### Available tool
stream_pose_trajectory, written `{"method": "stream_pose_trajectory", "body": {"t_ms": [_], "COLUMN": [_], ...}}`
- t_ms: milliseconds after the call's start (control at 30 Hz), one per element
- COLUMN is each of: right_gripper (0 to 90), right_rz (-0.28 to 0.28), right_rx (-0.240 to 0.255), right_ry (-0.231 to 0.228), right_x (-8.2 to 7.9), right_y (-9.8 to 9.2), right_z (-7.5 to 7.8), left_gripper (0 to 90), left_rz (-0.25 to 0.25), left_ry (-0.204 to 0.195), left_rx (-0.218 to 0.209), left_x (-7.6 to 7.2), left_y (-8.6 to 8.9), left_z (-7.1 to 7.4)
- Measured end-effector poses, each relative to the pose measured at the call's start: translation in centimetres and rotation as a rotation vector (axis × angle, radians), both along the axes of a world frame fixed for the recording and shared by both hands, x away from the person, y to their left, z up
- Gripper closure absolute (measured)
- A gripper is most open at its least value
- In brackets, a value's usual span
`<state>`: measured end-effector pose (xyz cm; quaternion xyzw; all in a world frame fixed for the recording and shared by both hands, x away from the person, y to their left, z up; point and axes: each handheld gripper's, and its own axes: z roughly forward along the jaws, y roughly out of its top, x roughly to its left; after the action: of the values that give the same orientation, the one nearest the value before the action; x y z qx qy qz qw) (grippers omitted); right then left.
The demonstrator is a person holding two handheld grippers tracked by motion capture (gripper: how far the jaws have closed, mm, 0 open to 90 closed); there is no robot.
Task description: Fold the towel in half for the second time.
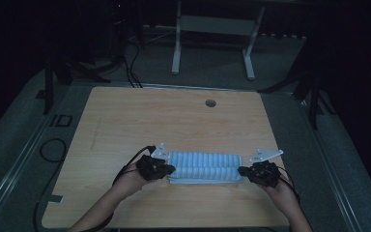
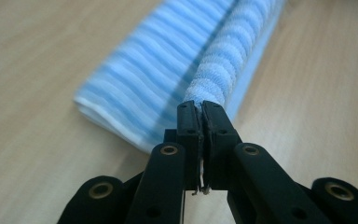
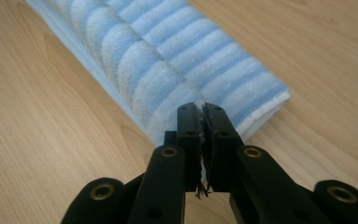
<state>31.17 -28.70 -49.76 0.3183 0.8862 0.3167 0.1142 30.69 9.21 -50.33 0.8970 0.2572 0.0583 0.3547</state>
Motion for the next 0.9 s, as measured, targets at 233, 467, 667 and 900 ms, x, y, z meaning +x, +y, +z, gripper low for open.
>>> {"method": "stream_pose_trajectory", "body": {"t_ms": [233, 467, 667, 900], "right_gripper": [71.9, 62.4, 58.1, 53.7], "right_rz": [-0.010, -0.049, -0.017, -0.034], "right_rx": [-0.007, 0.073, 0.001, -0.050], "right_ry": [0.017, -0.058, -0.012, 0.062], "right_x": [-0.8, -0.1, 1.3, 3.1], "right_y": [-0.3, -0.4, 2.7, 3.1], "right_z": [0.0, 3.1, 0.8, -2.8], "left_gripper": [70.1, 60.1, 55.0, 48.4], "left_rz": [-0.010, 0.027, 0.015, 0.021], "left_ry": [0.032, -0.021, -0.001, 0.049], "left_rx": [0.045, 0.022, 0.072, 0.094], "left_x": [-0.8, 0.5, 1.9, 3.1], "left_y": [0.5, 0.5, -1.8, -3.0], "left_z": [0.5, 2.6, 0.4, -2.6]}}
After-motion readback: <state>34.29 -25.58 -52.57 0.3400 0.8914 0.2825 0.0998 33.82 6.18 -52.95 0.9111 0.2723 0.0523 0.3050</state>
